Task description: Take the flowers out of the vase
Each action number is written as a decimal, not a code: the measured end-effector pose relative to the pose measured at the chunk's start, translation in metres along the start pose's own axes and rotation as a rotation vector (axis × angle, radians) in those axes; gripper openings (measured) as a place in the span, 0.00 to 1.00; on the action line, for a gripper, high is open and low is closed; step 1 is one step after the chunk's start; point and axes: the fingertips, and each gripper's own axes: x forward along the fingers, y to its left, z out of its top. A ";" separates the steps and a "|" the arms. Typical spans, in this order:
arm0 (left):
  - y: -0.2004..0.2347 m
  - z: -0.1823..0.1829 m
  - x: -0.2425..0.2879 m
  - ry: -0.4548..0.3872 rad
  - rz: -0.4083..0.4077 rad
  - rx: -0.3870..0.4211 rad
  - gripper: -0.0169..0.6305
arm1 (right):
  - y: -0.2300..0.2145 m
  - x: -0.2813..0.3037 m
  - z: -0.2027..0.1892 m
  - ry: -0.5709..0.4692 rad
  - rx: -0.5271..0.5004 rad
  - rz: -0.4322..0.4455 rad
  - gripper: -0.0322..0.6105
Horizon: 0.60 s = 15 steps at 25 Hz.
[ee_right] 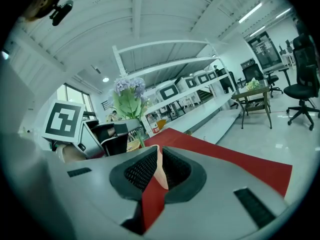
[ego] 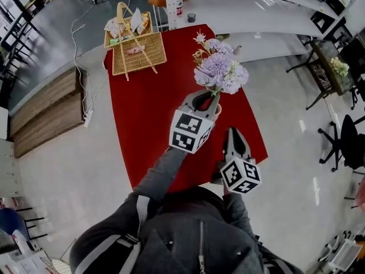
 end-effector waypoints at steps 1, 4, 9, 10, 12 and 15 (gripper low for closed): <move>0.001 0.006 -0.004 -0.021 0.001 -0.006 0.08 | 0.002 -0.003 0.001 -0.006 -0.004 0.003 0.07; -0.001 0.030 -0.018 -0.091 -0.009 -0.026 0.08 | 0.010 -0.011 0.005 -0.027 -0.011 0.008 0.07; -0.002 0.065 -0.046 -0.196 -0.023 -0.059 0.08 | 0.026 -0.023 0.007 -0.048 -0.014 0.019 0.07; -0.003 0.071 -0.053 -0.217 -0.024 -0.066 0.08 | 0.029 -0.026 0.007 -0.052 -0.013 0.022 0.07; -0.005 0.082 -0.068 -0.254 -0.029 -0.078 0.08 | 0.036 -0.031 0.004 -0.057 -0.011 0.028 0.07; -0.004 0.093 -0.091 -0.287 -0.029 -0.082 0.08 | 0.049 -0.036 -0.003 -0.049 -0.010 0.043 0.07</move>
